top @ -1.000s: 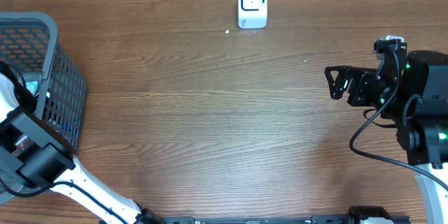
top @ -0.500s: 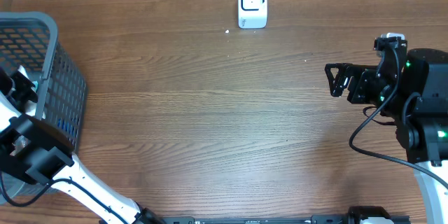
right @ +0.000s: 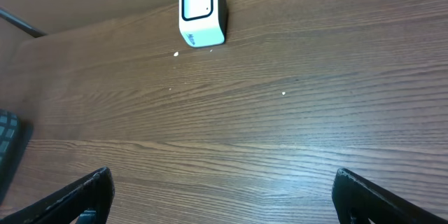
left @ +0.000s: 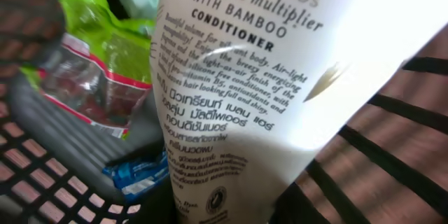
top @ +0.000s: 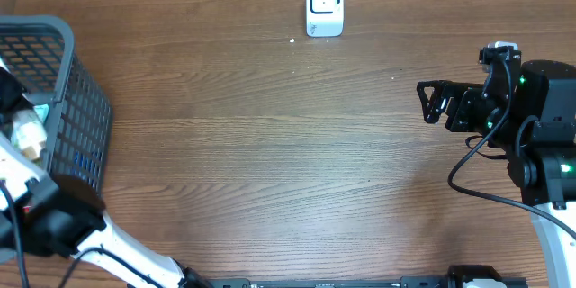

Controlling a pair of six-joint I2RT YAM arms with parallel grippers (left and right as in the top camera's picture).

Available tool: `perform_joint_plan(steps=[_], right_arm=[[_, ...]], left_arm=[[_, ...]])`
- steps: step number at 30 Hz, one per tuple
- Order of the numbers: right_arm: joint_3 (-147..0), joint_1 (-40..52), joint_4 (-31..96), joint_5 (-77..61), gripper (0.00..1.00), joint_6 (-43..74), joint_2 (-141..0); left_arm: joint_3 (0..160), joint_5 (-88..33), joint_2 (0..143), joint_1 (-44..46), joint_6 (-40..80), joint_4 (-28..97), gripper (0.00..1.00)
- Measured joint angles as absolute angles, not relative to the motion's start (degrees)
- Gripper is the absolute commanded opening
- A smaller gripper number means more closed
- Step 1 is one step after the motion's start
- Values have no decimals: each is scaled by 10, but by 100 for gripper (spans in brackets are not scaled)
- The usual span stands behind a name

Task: Scan the item barcode
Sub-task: 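Grasp the white conditioner tube in the basket with the left gripper, then lift the tube out and place it on the table center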

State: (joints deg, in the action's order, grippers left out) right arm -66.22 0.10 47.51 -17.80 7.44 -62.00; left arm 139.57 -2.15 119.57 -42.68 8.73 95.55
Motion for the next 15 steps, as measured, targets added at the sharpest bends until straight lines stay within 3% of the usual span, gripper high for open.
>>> perform_joint_plan(steps=[9, 15], right_arm=[[-662, 1, 475, -178, 100, 74, -620], [-662, 1, 475, -178, 100, 75, -620]], left_arm=[[1404, -46, 995, -402, 88, 927, 4], [1410, -76, 913, -297, 88, 927, 4]])
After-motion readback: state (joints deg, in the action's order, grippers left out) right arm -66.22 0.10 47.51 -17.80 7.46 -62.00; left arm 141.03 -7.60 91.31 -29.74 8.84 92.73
